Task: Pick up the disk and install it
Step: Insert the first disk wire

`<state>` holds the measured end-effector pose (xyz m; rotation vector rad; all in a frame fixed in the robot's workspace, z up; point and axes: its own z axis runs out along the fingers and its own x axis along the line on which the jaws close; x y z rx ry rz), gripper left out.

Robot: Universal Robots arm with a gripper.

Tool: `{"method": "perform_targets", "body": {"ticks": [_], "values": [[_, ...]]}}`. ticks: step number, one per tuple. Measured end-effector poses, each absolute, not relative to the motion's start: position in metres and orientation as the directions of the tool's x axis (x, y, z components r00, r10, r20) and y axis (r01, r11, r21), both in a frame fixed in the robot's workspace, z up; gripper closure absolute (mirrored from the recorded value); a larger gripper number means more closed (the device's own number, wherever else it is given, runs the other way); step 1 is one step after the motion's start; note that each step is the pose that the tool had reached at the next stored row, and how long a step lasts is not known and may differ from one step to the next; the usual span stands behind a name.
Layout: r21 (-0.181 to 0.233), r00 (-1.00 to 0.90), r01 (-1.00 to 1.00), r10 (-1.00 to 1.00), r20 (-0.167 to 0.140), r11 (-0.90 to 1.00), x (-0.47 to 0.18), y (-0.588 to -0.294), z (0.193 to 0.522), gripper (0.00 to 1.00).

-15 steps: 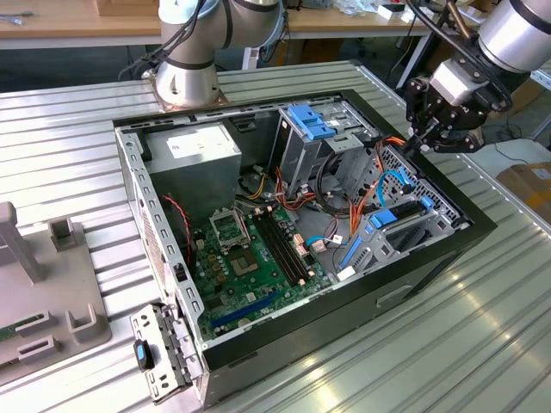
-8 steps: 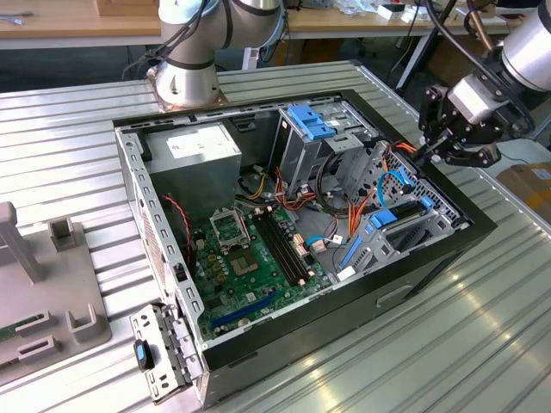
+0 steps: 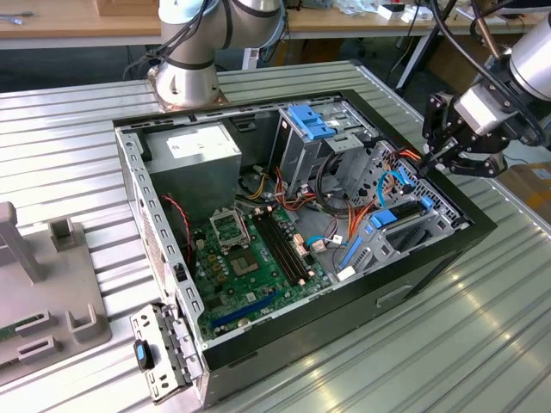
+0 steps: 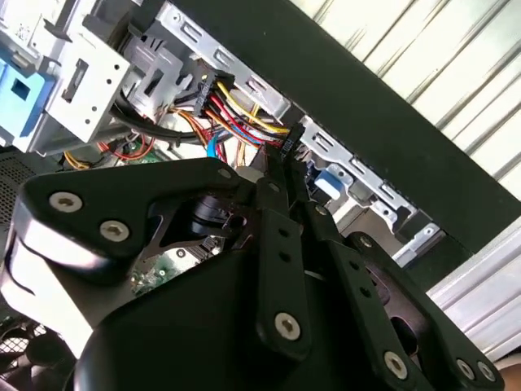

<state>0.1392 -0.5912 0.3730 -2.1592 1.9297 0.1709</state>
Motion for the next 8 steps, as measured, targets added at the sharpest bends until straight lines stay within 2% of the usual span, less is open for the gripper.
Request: {"method": "perform_targets", "body": {"ticks": [8], "values": [[-0.1, 0.113, -0.991, -0.963, -0.245, -0.091, 0.119, -0.598, 0.372, 0.84]]}}
